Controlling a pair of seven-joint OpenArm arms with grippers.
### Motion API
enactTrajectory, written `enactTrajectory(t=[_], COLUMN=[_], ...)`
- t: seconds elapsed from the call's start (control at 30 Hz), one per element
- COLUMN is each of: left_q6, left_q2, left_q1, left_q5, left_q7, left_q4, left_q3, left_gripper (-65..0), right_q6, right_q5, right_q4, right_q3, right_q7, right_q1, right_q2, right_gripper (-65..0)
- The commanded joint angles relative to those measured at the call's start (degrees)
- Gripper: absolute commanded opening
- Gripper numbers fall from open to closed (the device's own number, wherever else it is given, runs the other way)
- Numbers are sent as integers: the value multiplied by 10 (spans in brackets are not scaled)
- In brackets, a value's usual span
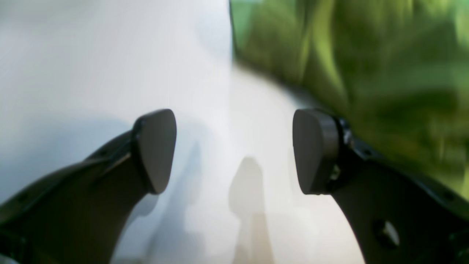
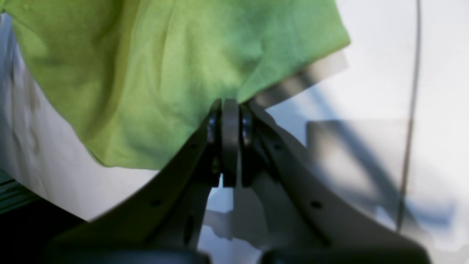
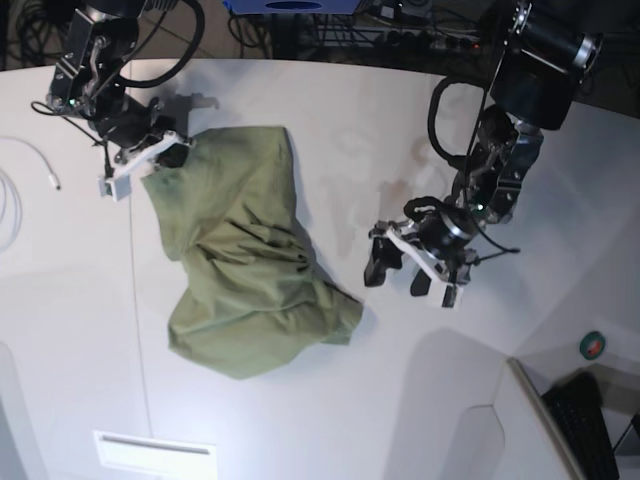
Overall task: Layout the t-shirt on the table in an organized manner, then fold the t-shirt properly
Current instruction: 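Grasp another t-shirt edge with the left gripper, then lift the t-shirt with both grippers and spread it flat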
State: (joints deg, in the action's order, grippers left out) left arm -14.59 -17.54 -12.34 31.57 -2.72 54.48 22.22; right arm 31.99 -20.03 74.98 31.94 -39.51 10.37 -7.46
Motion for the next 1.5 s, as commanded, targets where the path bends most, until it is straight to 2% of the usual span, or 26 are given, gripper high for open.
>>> enactTrajectory(t=[0.0, 0.1, 0.23, 0.37, 0.47, 0.57, 0.6, 0.63, 0.67, 0.7, 0.77, 0.8, 0.93, 1.07, 1.17, 1.23, 1.33, 1.47], left_q6=[-2, -2, -2, -2, -2, -2, -2, -2, -2, -2, -2, -2, -2, 3, 44, 65, 65, 66], left_q2=[-3, 16, 56, 112, 149, 175, 183, 189, 194, 197, 197, 196, 194, 156, 117, 87, 62, 63], left_q1=[-31, -95, -168, -227, -259, -267, -267, -266, -265, -264, -260, -258, -259, -253, -237, -215, -179, -177], left_q5=[2, 2, 2, 2, 2, 2, 2, 2, 2, 2, 4, 5, 5, 6, 6, 6, 2, 2], left_q7=[15, 18, 19, 20, 21, 65, 79, 87, 93, 96, 97, 101, 114, 94, 14, -33, -103, -180], left_q4=[-5, -57, -135, -221, -287, -333, -347, -358, -367, -372, -372, -372, -369, -293, -193, -101, 41, 158], left_q3=[16, 71, 110, 151, 180, 202, 211, 217, 224, 227, 226, 226, 225, 225, 203, 152, 69, 13], left_gripper=[-173, -173, -168, -87, -84, -89, -95, -128, -189, -285, -545, -650, -650, -650, -650, -650, -650, -650], right_q6=[0, 0, 0, 0, 0, 0, 1, 1, 1, 1, 1, 1, 1, 1, 1, 1, 1, 1], right_q5=[-3, -3, -3, -3, -3, -3, -3, -3, -3, -3, -3, -3, -3, -3, -2, -1, -1, -1], right_q4=[7, 7, 7, 7, 7, 8, 8, 8, 8, 8, 8, 9, 12, 52, 116, 166, 234, 313], right_q3=[-1, -1, -2, -2, -2, -2, -2, -2, -2, -2, 2, 2, -2, -2, -2, -2, -2, -1], right_q7=[2, 2, 1, 1, 2, 2, 2, 2, 1, 1, 1, 0, -1, -2, -2, -2, -9, -42], right_q1=[0, 0, 0, -1, -1, 0, 0, 0, 0, 0, 1, 1, 10, 21, 35, 48, 53, 44], right_q2=[2, 3, 10, 10, 10, 11, 12, 18, 22, 24, 25, 27, 44, 60, 65, 67, 79, 110], right_gripper=[-650, -650, -650, -650, -650, -650, -650, -650, -650, -650, -650, -650, -650, -650, -650, -650, -650, -650])
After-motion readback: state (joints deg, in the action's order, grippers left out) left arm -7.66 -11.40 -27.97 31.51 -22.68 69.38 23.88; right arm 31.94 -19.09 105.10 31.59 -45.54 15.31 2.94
